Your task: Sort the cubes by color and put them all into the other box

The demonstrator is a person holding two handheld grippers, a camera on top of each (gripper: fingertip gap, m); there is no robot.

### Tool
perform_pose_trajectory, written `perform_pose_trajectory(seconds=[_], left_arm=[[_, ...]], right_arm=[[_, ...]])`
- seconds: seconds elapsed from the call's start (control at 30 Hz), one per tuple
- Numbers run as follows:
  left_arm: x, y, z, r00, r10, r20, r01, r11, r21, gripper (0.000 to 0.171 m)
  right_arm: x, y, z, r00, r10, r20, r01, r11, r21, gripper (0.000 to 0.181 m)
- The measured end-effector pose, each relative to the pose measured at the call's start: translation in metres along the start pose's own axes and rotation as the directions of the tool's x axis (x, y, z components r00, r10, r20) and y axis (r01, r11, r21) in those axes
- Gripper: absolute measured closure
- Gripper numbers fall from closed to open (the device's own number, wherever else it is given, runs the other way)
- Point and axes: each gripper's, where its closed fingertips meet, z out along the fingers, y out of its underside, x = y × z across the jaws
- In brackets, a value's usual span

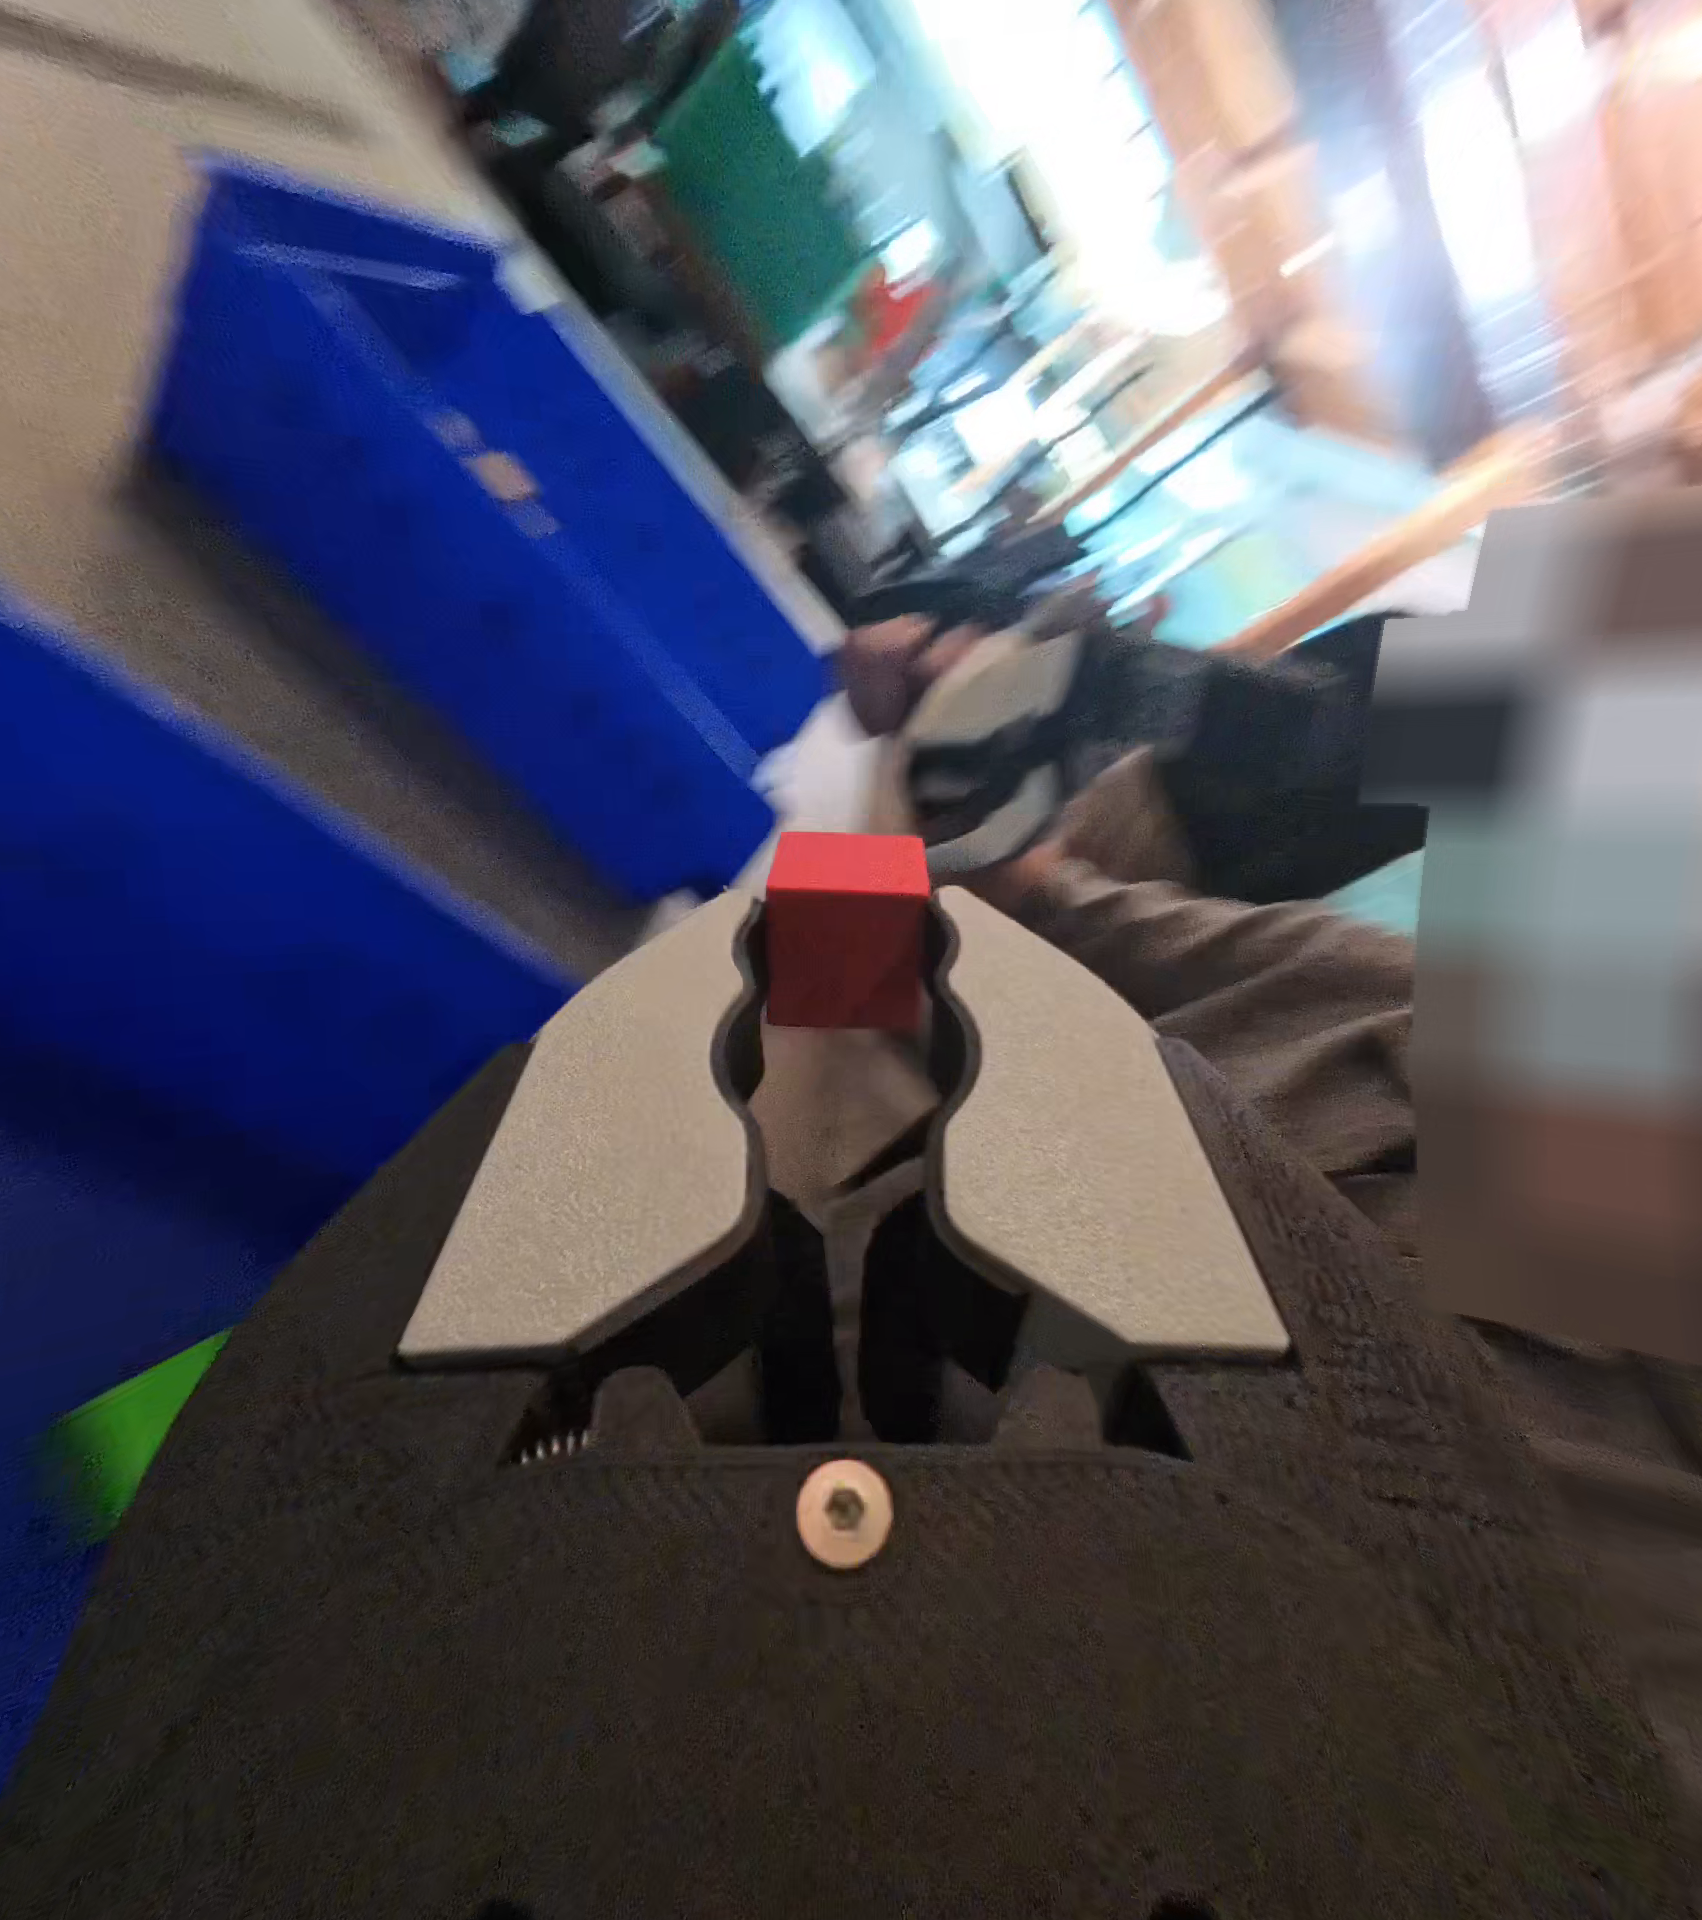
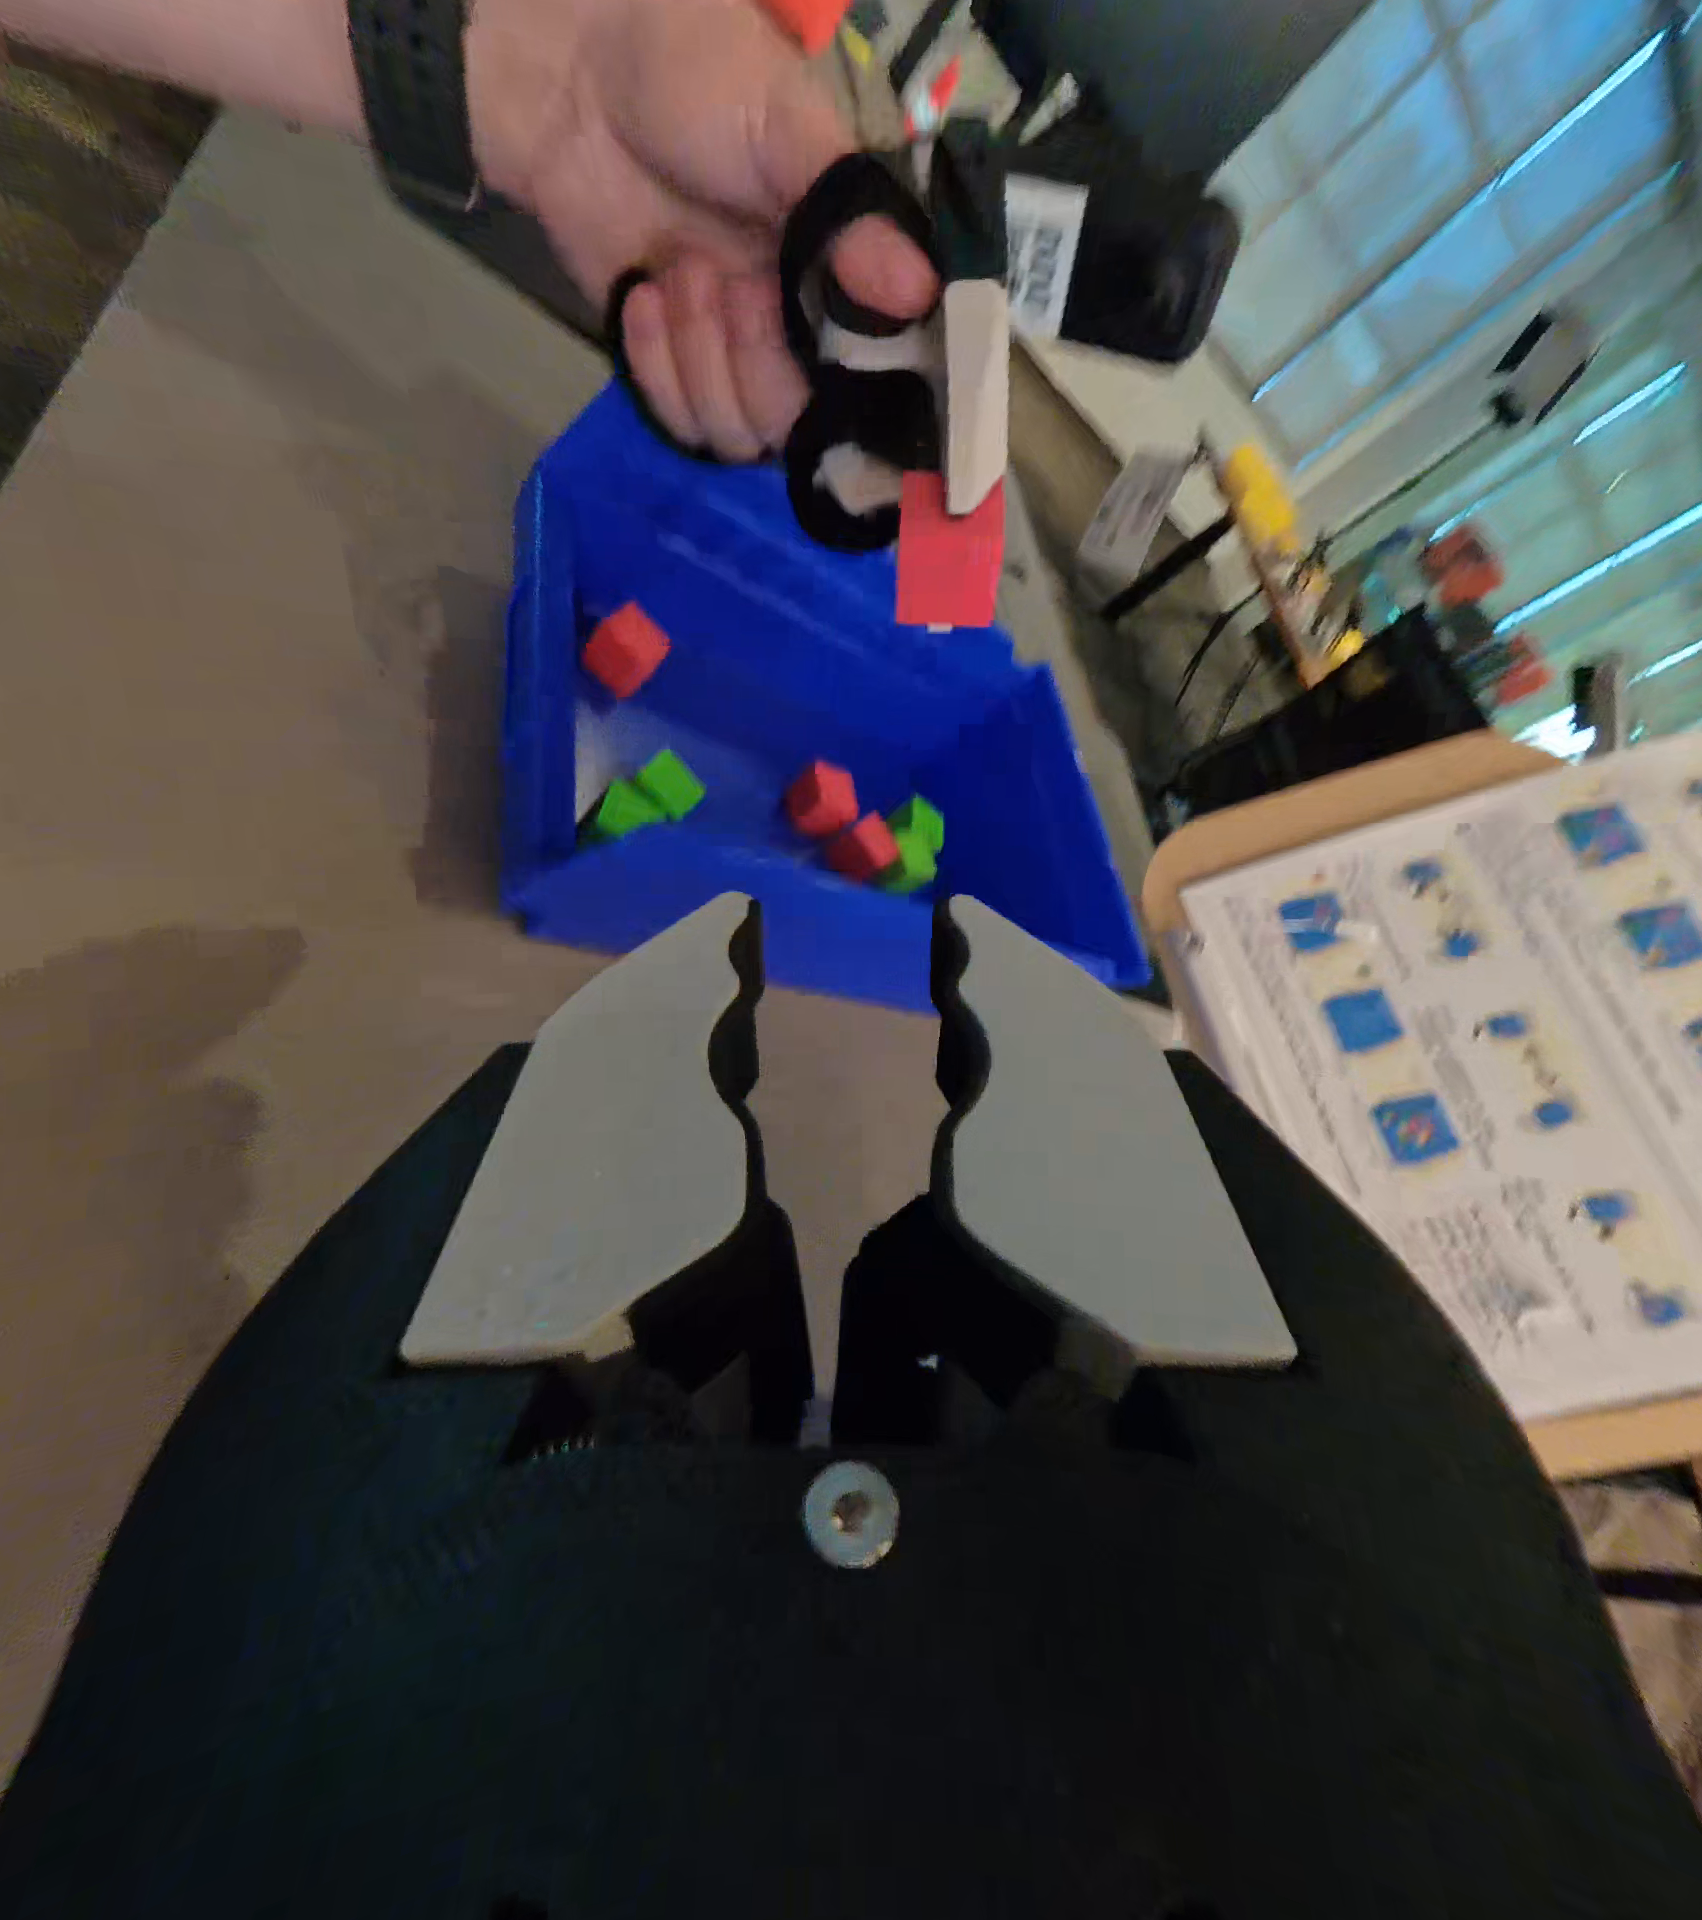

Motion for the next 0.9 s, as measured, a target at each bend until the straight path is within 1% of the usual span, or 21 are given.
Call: perform_pose_trajectory(seconds=[0.03, 0.1, 0.13, 0.2, 0.37, 0.47, 0.57, 0.7, 0.77, 0.8, 0.83, 0.9], left_arm=[[0.013, 0.001, 0.002, 0.996, -0.027, -0.082, 0.029, 0.999, 0.026, 0.143], [0.029, 0.008, 0.009, 0.98, -0.062, -0.187, 0.069, 0.997, 0.035, 0.142], [0.036, 0.011, 0.012, 0.969, -0.073, -0.234, 0.083, 0.996, 0.034, 0.142], [0.045, 0.017, 0.019, 0.959, -0.075, -0.274, 0.085, 0.996, 0.023, 0.141], [0.055, 0.022, 0.028, 0.957, -0.04, -0.289, 0.047, 0.999, 0.019, 0.14], [0.057, 0.024, 0.031, 0.956, -0.031, -0.293, 0.035, 0.999, 0.011, 0.143], [0.056, 0.026, 0.032, 0.96, -0.018, -0.278, 0.021, 1.0, 0.007, 0.142], [0.057, 0.025, 0.032, 0.958, -0.022, -0.287, 0.029, 0.999, 0.021, 0.142], [0.059, 0.018, 0.029, 0.958, -0.009, -0.286, 0.028, 0.998, 0.061, 0.137], [0.06, 0.013, 0.025, 0.96, 0.004, -0.281, 0.024, 0.995, 0.096, 0.129], [0.061, 0.009, 0.02, 0.962, 0.023, -0.271, 0.013, 0.992, 0.128, 0.125], [0.06, 0.002, 0.008, 0.974, 0.066, -0.217, -0.025, 0.982, 0.186, 0.125]], right_arm=[[0.002, -0.01, 0.007, 1.0, -0.015, -0.016, 0.016, 0.999, 0.028, 0.148], [0.005, -0.028, 0.02, 0.999, -0.029, -0.026, 0.031, 0.997, 0.07, 0.139], [0.005, -0.035, 0.026, 0.999, -0.037, -0.022, 0.039, 0.996, 0.08, 0.138], [0.006, -0.046, 0.036, 0.998, -0.063, -0.021, 0.065, 0.994, 0.092, 0.138], [0.002, -0.065, 0.049, 0.997, -0.07, 0.019, 0.067, 0.991, 0.117, 0.139], [0.0, -0.067, 0.056, 0.997, -0.071, 0.033, 0.067, 0.992, 0.108, 0.141], [-0.001, -0.07, 0.057, 0.997, -0.067, 0.043, 0.061, 0.991, 0.119, 0.152], [0.0, -0.069, 0.056, 0.996, -0.081, 0.048, 0.075, 0.992, 0.106, 0.153], [0.003, -0.067, 0.052, 0.995, -0.094, 0.044, 0.09, 0.992, 0.093, 0.153], [0.005, -0.065, 0.048, 0.994, -0.099, 0.041, 0.095, 0.992, 0.077, 0.153], [0.008, -0.06, 0.042, 0.994, -0.104, 0.042, 0.102, 0.994, 0.05, 0.153], [0.019, -0.041, 0.023, 0.992, -0.117, 0.046, 0.119, 0.992, -0.046, 0.153]])
